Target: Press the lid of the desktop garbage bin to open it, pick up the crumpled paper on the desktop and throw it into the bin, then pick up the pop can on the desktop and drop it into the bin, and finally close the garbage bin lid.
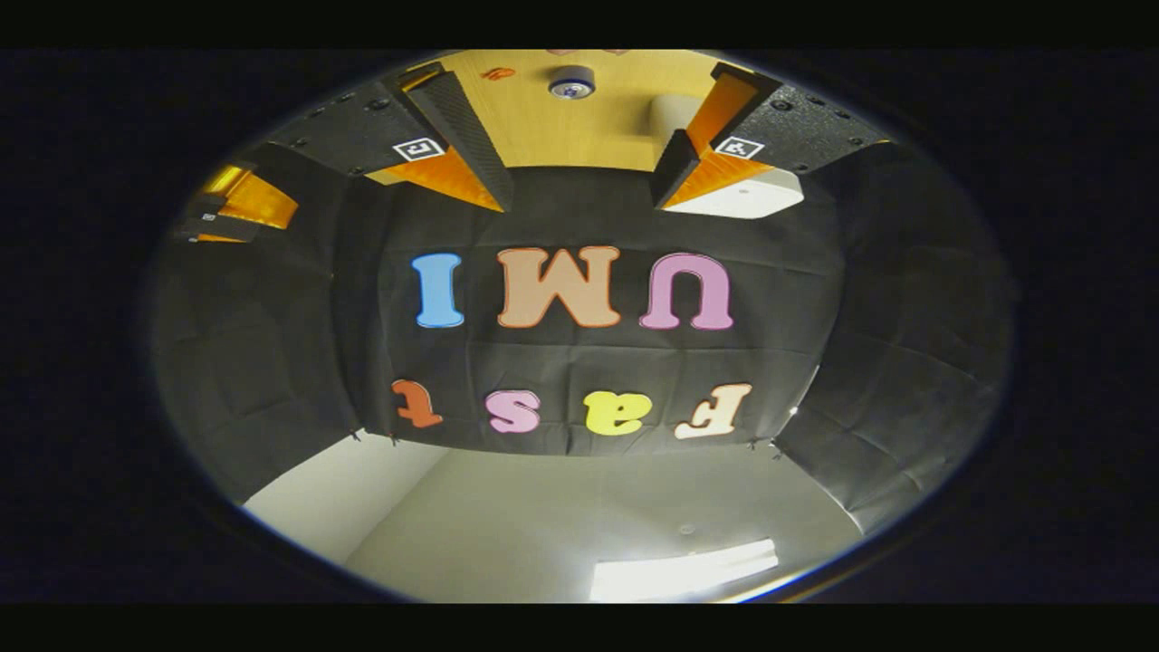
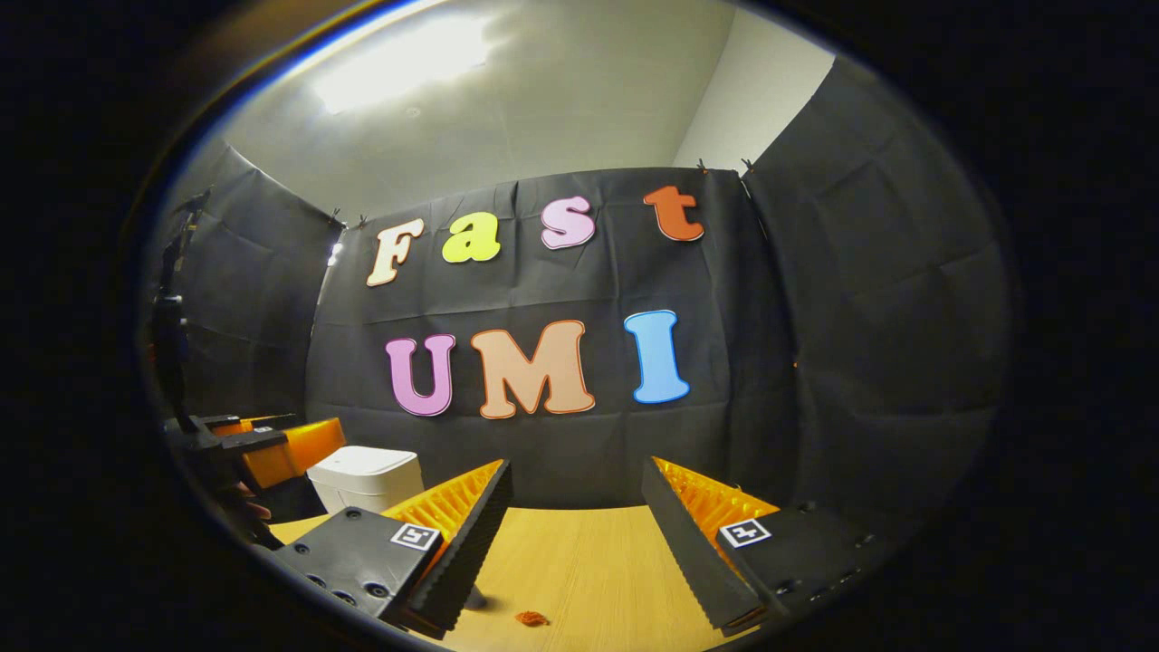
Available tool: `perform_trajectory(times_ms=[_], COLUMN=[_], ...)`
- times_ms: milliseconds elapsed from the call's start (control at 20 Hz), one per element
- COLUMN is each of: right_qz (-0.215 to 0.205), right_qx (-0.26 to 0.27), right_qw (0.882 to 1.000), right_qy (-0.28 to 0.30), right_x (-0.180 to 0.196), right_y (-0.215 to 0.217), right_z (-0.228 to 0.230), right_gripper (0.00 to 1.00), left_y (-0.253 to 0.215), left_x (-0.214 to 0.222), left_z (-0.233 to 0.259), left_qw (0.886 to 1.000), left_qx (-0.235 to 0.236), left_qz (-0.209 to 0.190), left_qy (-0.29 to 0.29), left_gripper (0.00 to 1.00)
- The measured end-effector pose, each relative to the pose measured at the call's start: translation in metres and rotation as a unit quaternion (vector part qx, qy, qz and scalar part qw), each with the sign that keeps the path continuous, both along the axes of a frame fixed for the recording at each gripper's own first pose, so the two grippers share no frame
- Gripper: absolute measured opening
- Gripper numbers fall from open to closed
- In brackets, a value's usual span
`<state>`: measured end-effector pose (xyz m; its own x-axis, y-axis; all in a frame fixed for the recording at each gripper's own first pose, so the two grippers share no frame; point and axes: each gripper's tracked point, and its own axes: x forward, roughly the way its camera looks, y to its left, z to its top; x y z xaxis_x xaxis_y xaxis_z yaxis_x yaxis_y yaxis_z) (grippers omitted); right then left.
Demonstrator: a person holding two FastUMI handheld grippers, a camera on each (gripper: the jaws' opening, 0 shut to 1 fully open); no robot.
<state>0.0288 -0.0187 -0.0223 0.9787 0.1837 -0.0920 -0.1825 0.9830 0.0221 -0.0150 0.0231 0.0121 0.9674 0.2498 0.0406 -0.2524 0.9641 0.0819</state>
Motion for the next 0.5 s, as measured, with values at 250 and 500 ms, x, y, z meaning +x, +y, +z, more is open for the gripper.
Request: perform_trajectory(times_ms=[250, 500], right_qz=[-0.025, -0.061], right_qx=[-0.011, -0.023], right_qw=[1.000, 0.998], right_qy=[0.009, 0.016], right_x=[0.000, -0.004], right_y=[0.018, 0.043], right_z=[-0.007, -0.015], right_gripper=[0.96, 0.96], left_y=[0.078, 0.150], left_x=[0.023, 0.054], left_z=[0.009, -0.017], left_qw=[1.000, 0.999], left_qx=[0.002, -0.017], left_qz=[0.025, 0.007], left_qy=[-0.011, 0.028], left_gripper=[0.92, 0.51])
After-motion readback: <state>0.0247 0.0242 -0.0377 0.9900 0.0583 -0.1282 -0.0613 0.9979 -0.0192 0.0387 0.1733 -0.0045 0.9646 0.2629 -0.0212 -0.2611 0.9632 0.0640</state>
